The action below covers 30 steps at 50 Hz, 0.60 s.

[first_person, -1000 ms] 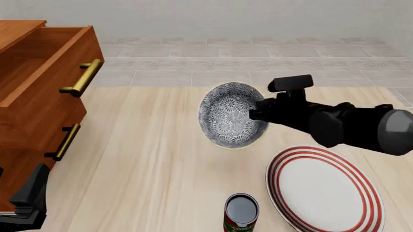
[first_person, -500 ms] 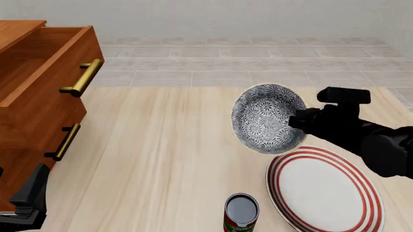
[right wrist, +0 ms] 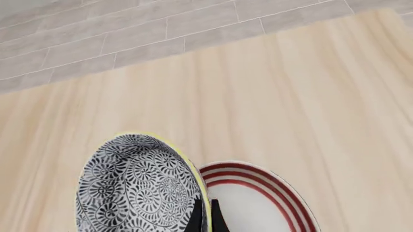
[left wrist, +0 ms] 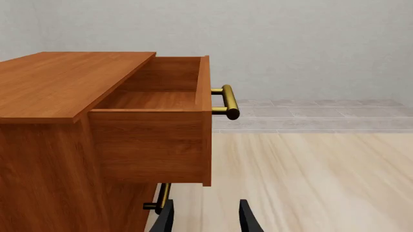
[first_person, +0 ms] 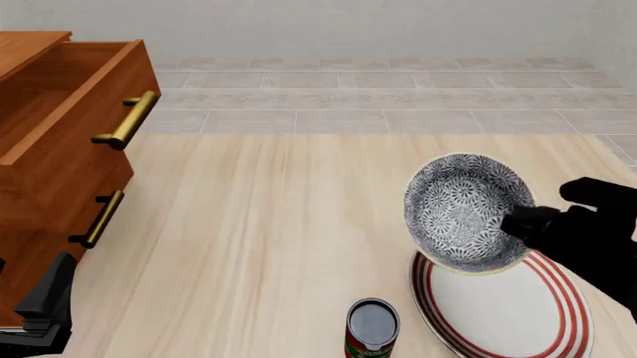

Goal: Put the bowl on the plate.

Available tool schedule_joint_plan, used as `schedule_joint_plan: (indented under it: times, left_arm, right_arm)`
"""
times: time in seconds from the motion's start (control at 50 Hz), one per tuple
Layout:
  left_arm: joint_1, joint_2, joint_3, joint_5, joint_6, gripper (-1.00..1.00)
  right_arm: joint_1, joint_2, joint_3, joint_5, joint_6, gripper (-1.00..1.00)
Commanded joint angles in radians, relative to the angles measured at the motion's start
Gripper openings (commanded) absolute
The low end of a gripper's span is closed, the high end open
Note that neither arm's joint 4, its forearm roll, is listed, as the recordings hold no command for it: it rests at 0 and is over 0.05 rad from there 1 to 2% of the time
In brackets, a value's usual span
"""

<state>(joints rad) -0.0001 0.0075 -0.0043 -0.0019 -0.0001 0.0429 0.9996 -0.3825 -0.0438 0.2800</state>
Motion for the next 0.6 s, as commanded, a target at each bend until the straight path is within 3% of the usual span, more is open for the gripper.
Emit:
schedule_joint_plan:
  times: [0.02,0.18,0.6]
  left_arm:
    - [0.0,0.0,0.0,0.0,0.0,1.0]
    - [0.0,0.0,0.0,0.0,0.0,1.0]
    - [0.001,0.0,0.0,0.0,0.001,1.0]
  right_arm:
    - [-0.07,-0.138,0.086,0.047,0.035,-1.0]
    - [-0.123,-0.205,0.136,0.084,0.064,-1.0]
    - [-0.157,-0.391,0.218,0.214,0.126,-1.0]
